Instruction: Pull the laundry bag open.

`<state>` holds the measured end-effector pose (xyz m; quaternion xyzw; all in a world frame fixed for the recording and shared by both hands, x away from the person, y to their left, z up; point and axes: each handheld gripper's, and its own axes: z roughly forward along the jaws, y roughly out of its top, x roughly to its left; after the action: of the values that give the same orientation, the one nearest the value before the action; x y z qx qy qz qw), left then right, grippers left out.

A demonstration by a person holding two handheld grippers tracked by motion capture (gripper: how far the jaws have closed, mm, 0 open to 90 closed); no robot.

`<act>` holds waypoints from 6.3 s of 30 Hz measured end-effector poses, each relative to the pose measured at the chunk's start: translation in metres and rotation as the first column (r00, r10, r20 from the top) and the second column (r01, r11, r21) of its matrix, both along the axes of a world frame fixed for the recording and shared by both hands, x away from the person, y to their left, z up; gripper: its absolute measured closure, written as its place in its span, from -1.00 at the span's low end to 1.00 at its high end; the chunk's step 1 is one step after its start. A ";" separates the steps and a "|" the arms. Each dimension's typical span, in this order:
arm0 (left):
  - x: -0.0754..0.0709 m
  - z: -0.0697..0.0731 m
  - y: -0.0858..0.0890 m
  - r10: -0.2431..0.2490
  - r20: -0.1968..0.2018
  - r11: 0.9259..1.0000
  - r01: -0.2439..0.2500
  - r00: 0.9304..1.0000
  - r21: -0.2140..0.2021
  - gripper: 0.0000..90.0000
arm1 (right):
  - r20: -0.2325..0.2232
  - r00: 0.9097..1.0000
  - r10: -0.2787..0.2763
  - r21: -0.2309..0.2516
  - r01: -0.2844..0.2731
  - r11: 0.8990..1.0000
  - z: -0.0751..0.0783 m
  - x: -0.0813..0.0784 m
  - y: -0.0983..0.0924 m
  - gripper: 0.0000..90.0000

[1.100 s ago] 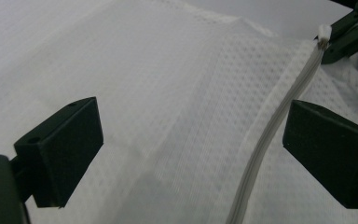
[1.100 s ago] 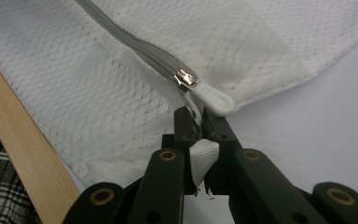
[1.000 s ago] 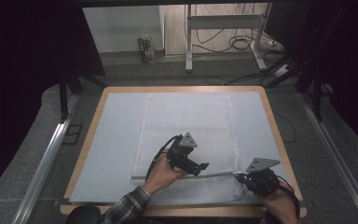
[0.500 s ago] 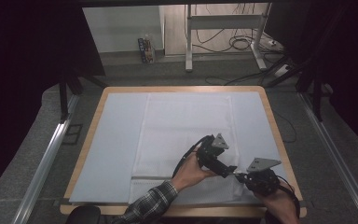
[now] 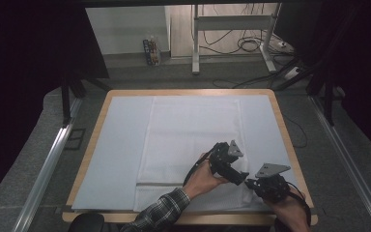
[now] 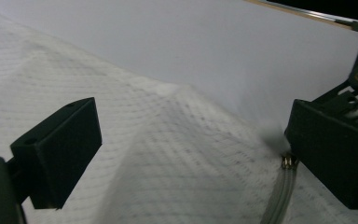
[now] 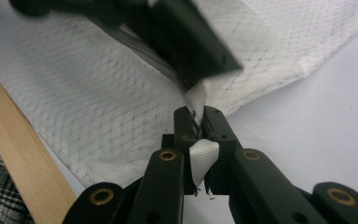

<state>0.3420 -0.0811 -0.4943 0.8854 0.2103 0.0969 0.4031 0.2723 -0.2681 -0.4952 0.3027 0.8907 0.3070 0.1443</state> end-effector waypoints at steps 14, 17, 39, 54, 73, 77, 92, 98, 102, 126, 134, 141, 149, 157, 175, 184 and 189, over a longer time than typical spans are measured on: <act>-0.007 0.006 0.034 -0.110 -0.060 0.992 0.106 0.992 -0.066 -0.29 | 0.030 1.000 -0.004 -0.021 0.004 1.000 0.001 0.000 0.000 0.88; -0.007 0.006 0.037 -0.154 -0.108 0.984 0.142 0.982 -0.109 -0.01 | 0.035 0.999 -0.001 -0.028 0.002 1.000 0.001 -0.001 0.000 0.87; -0.015 -0.004 0.023 -0.254 -0.223 0.967 0.241 0.941 -0.084 0.74 | 0.059 0.998 0.005 -0.041 -0.003 0.999 0.002 -0.002 0.001 0.87; -0.019 -0.006 0.019 -0.229 -0.217 0.973 0.228 0.949 -0.031 0.86 | 0.071 0.997 0.014 -0.049 -0.011 0.999 0.002 -0.003 0.002 0.87; -0.008 -0.010 0.022 -0.220 -0.346 0.973 0.182 0.912 -0.141 0.84 | 0.071 0.997 0.014 -0.057 -0.010 0.998 0.002 -0.003 0.002 0.86; -0.009 -0.009 0.022 -0.226 -0.330 0.973 0.199 0.916 -0.116 0.89 | 0.069 0.998 0.015 -0.056 -0.011 0.998 0.002 -0.003 0.002 0.86; -0.013 -0.004 0.024 -0.225 -0.296 0.974 0.204 0.928 -0.099 0.94 | 0.099 0.995 0.013 -0.038 -0.009 0.999 0.003 0.001 0.001 0.27; -0.012 -0.003 0.023 -0.245 -0.307 0.969 0.223 0.920 -0.104 0.94 | 0.120 0.989 0.084 -0.076 -0.076 0.994 0.001 0.005 0.008 0.37; -0.011 -0.004 0.022 -0.247 -0.319 0.968 0.222 0.915 -0.114 0.94 | 0.106 0.988 0.114 -0.109 -0.102 0.989 -0.001 0.004 0.012 0.83; -0.014 -0.004 0.032 -0.225 -0.282 0.974 0.224 0.933 -0.037 0.95 | 0.072 0.994 0.079 -0.092 -0.072 0.993 -0.002 0.004 0.009 0.89; -0.015 -0.006 0.044 -0.203 -0.290 0.979 0.204 0.935 -0.027 0.95 | 0.073 0.994 0.077 -0.087 -0.071 0.994 -0.001 0.003 0.008 0.89; -0.016 -0.007 0.057 -0.179 -0.293 0.983 0.179 0.939 -0.027 0.95 | 0.066 0.995 0.071 -0.079 -0.066 0.995 -0.001 0.004 0.007 0.89; -0.018 -0.006 0.070 -0.161 -0.286 0.986 0.166 0.945 -0.007 0.95 | 0.056 0.996 0.066 -0.069 -0.063 0.996 -0.002 0.004 0.007 0.89; -0.021 -0.006 0.081 -0.148 -0.278 0.988 0.156 0.949 0.007 0.95 | 0.052 0.997 0.065 -0.063 -0.062 0.996 -0.002 0.005 0.007 0.89; -0.028 -0.009 0.111 -0.093 -0.297 0.996 0.088 0.950 -0.032 0.95 | 0.055 0.996 0.066 -0.058 -0.063 0.996 -0.001 0.004 0.006 0.88; -0.033 -0.010 0.126 -0.074 -0.303 0.997 0.064 0.950 -0.043 0.94 | 0.056 0.996 0.071 -0.057 -0.068 0.996 -0.001 0.004 0.007 0.88; -0.035 -0.008 0.132 -0.065 -0.300 0.997 0.052 0.952 -0.051 0.94 | 0.055 0.996 0.076 -0.051 -0.073 0.996 -0.001 0.004 0.007 0.88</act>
<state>0.3071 0.0507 -0.5027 0.8869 0.2449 -0.0556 0.3878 0.2763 -0.2607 -0.4965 0.2567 0.9041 0.2989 0.1652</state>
